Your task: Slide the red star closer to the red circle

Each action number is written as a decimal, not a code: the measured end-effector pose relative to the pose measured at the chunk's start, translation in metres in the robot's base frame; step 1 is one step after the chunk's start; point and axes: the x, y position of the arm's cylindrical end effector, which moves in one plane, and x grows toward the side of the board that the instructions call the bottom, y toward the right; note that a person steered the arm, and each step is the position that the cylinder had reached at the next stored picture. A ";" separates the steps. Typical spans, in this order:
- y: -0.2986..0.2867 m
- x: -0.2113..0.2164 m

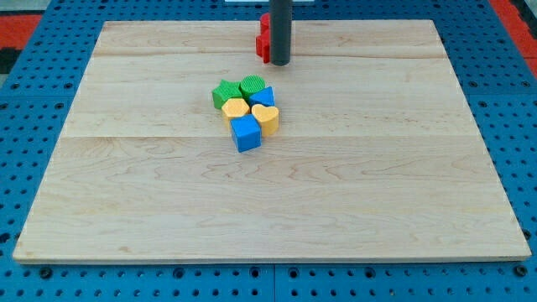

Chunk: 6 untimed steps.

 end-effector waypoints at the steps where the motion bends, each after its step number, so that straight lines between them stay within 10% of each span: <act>1: 0.017 -0.002; 6: -0.012 -0.022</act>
